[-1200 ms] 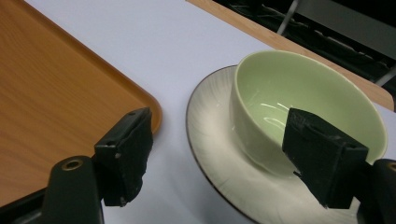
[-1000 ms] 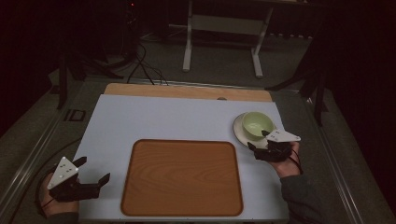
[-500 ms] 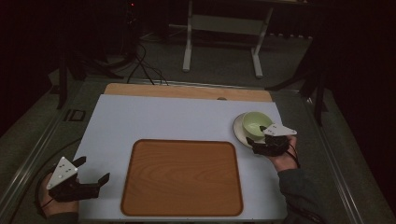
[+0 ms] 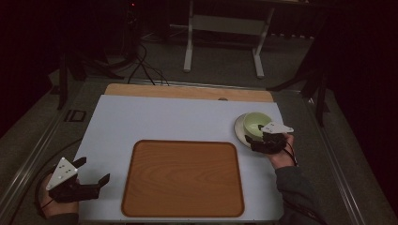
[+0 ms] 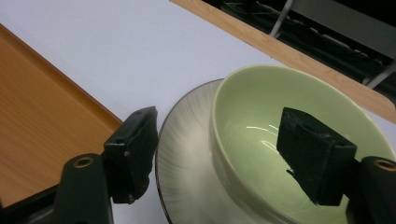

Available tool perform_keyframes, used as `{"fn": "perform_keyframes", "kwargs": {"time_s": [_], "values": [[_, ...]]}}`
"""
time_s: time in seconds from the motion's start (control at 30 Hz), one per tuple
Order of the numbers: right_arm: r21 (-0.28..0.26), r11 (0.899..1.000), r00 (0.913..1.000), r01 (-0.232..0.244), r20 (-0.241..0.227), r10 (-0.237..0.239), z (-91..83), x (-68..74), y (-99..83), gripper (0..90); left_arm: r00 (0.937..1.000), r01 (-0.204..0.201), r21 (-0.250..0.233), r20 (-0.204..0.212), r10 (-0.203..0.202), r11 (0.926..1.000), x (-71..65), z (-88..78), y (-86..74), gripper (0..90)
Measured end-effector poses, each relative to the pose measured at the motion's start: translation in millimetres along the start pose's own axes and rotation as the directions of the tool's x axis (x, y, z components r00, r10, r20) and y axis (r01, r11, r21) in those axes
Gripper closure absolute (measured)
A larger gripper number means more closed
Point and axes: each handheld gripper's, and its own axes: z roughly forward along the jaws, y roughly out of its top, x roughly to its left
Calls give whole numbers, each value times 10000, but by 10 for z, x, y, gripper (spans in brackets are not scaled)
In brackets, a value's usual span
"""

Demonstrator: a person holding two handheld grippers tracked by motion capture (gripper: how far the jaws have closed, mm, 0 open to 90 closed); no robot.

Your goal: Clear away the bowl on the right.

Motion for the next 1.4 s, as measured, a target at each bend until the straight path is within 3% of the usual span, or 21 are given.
{"fn": "perform_keyframes", "kwargs": {"time_s": [0.17,0.67,0.87,1.0,1.13,1.27,1.4], "values": [[226,9996,9999,170,-15,-169,76,-12,1,340,10000,17,13,2,-17,10000,2,1,-1,4],[632,9980,10000,-17,-66,21,226,-41,18,374,10000,68,-50,26,-67,10000,10,-4,-5,4],[1071,9942,9998,72,-196,-52,310,-39,4,480,10000,92,-67,18,-92,9999,10,-6,-6,4],[1252,9920,9999,146,6,-148,330,-46,18,543,10000,97,-66,13,-97,9999,11,-6,-6,4],[1331,9903,9987,391,270,-431,332,-27,23,542,9999,116,-110,-8,-116,9999,14,-10,-7,4],[1294,9910,9994,339,50,-348,331,-16,21,610,9999,148,-112,-7,-149,9998,17,-12,-9,4],[1582,9861,9987,510,-20,-514,367,9,0,648,9999,154,-111,-9,-154,9998,15,-10,-9,4]]}}
